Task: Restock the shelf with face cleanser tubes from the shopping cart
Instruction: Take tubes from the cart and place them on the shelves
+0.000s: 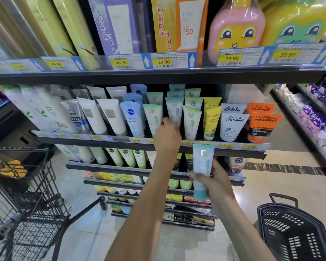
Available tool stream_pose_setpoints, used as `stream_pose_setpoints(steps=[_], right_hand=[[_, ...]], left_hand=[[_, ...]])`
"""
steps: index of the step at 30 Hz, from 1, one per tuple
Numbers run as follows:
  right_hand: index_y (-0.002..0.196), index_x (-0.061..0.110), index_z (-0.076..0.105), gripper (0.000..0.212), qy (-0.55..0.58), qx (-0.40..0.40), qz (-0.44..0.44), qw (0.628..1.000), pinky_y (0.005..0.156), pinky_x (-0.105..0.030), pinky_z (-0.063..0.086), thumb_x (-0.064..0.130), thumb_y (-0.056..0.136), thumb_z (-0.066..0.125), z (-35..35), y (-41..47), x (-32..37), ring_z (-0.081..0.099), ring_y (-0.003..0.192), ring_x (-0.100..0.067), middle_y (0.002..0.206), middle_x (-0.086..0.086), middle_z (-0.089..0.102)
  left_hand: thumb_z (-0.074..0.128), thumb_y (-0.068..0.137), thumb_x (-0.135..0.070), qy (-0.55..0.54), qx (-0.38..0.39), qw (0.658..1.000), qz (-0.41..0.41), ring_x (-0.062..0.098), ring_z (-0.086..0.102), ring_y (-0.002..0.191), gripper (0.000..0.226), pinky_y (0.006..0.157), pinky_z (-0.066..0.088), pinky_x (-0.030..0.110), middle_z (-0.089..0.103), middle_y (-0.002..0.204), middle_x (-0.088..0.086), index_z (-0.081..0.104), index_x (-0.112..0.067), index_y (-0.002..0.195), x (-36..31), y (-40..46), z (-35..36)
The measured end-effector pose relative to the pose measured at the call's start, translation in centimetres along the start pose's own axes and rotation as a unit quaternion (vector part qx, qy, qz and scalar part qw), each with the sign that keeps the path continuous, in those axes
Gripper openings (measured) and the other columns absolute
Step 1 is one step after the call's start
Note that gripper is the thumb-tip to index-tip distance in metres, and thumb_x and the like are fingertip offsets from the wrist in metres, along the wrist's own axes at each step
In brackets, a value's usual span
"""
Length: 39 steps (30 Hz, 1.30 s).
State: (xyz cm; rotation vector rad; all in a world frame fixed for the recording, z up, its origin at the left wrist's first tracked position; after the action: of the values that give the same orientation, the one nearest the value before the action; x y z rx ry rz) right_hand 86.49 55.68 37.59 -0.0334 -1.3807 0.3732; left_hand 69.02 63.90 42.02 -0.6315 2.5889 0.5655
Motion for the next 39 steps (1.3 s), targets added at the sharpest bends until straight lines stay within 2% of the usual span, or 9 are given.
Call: stream_pose_setpoints(steps=[7, 10, 13, 15, 19, 26, 31, 36, 39], right_hand=[[0.110, 0.029, 0.068, 0.043, 0.001, -0.026, -0.041, 0.999, 0.095, -0.055, 0.054, 0.009, 0.076, 0.086, 2.1, 0.2, 0.2, 0.070, 0.103, -0.038, 0.105, -0.008, 0.074], [0.111, 0.027, 0.067, 0.046, 0.003, -0.033, -0.066, 0.997, 0.092, -0.054, 0.055, 0.015, 0.070, 0.085, 3.4, 0.2, 0.8, 0.069, 0.097, -0.031, 0.104, -0.009, 0.073], [0.115, 0.027, 0.061, 0.049, 0.016, -0.064, -0.089, 0.994, 0.084, -0.042, 0.057, 0.003, 0.079, 0.085, 4.6, 0.4, 1.2, 0.071, 0.091, -0.017, 0.106, -0.005, 0.072], [0.114, 0.027, 0.058, 0.047, 0.020, -0.086, -0.104, 0.991, 0.080, -0.035, 0.055, 0.002, 0.082, 0.083, 5.5, 0.5, 1.5, 0.072, 0.086, -0.010, 0.106, -0.002, 0.072], [0.116, 0.024, 0.060, 0.043, -0.012, -0.117, -0.142, 0.983, 0.084, -0.037, 0.057, 0.010, 0.083, 0.084, 7.7, 1.1, 2.0, 0.072, 0.095, -0.019, 0.107, -0.002, 0.072], [0.119, 0.024, 0.065, 0.040, -0.124, -0.187, -0.217, 0.950, 0.079, -0.028, 0.057, 0.020, 0.084, 0.084, 11.0, 2.8, 4.7, 0.069, 0.097, -0.009, 0.107, 0.008, 0.072], [0.113, 0.029, 0.062, 0.035, -0.181, -0.236, -0.261, 0.918, 0.069, -0.009, 0.046, 0.025, 0.085, 0.082, 12.5, 3.8, 6.3, 0.063, 0.086, 0.009, 0.098, 0.017, 0.068], [0.109, 0.031, 0.065, 0.035, -0.212, -0.285, -0.282, 0.891, 0.080, -0.033, 0.057, 0.038, 0.080, 0.082, 13.6, 5.5, 7.1, 0.066, 0.095, -0.014, 0.107, 0.003, 0.069], [0.110, 0.026, 0.066, 0.033, -0.202, -0.297, -0.282, 0.890, 0.078, -0.031, 0.058, 0.030, 0.082, 0.084, 14.4, 6.0, 7.6, 0.068, 0.096, -0.012, 0.107, 0.004, 0.071]], left_hand=[[0.059, 0.099, -0.020, -0.013, -0.061, 0.983, 0.175, 0.036, 0.063, 0.067, 0.018, 0.054, 0.036, 0.033, 0.065, 0.076, 0.012, 0.060, -0.005, 0.107, 2.1, -1.3, -1.3], [0.067, 0.094, -0.017, -0.029, -0.089, 0.965, 0.246, 0.031, 0.058, 0.061, 0.011, 0.054, 0.038, 0.032, 0.061, 0.071, 0.009, 0.063, -0.006, 0.093, 3.6, -1.8, -1.8], [0.073, 0.090, -0.014, -0.027, -0.121, 0.948, 0.294, 0.029, 0.057, 0.063, 0.010, 0.056, 0.043, 0.034, 0.062, 0.072, 0.008, 0.066, -0.007, 0.092, 6.1, -2.4, -2.5], [0.076, 0.087, -0.013, -0.015, -0.131, 0.946, 0.297, 0.030, 0.060, 0.069, 0.013, 0.060, 0.048, 0.037, 0.065, 0.078, 0.008, 0.069, -0.007, 0.096, 8.3, -2.3, -2.8], [0.073, 0.090, -0.017, 0.010, -0.103, 0.949, 0.297, 0.032, 0.061, 0.084, 0.016, 0.075, 0.053, 0.044, 0.066, 0.093, 0.010, 0.069, -0.007, 0.102, 12.5, -1.1, -3.2], [0.084, 0.081, -0.019, 0.031, -0.083, 0.939, 0.332, 0.031, 0.063, 0.075, 0.020, 0.068, 0.051, 0.041, 0.067, 0.083, 0.008, 0.069, -0.008, 0.091, 15.5, 0.7, -3.8], [0.074, 0.089, -0.018, 0.030, -0.058, 0.937, 0.343, 0.030, 0.061, 0.082, 0.013, 0.075, 0.047, 0.042, 0.065, 0.087, 0.005, 0.068, -0.011, 0.098, 16.6, 1.2, -2.9], [0.070, 0.092, -0.015, 0.015, -0.061, 0.937, 0.343, 0.028, 0.058, 0.083, 0.010, 0.076, 0.044, 0.041, 0.064, 0.088, 0.005, 0.067, -0.011, 0.100, 17.1, 1.2, -2.0], [0.068, 0.093, -0.013, 0.010, -0.072, 0.934, 0.349, 0.028, 0.057, 0.082, 0.007, 0.076, 0.044, 0.041, 0.062, 0.086, 0.005, 0.066, -0.011, 0.099, 17.3, 1.2, -1.8]])
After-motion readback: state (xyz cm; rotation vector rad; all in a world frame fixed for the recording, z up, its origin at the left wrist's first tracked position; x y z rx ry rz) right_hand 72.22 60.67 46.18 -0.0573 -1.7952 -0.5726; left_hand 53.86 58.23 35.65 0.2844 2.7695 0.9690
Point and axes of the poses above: each hand's wrist, its own y-axis towards the middle knuckle, its own z-axis out of the palm, x = y × z, the point moved 1 cm from there along y, towards the middle knuckle
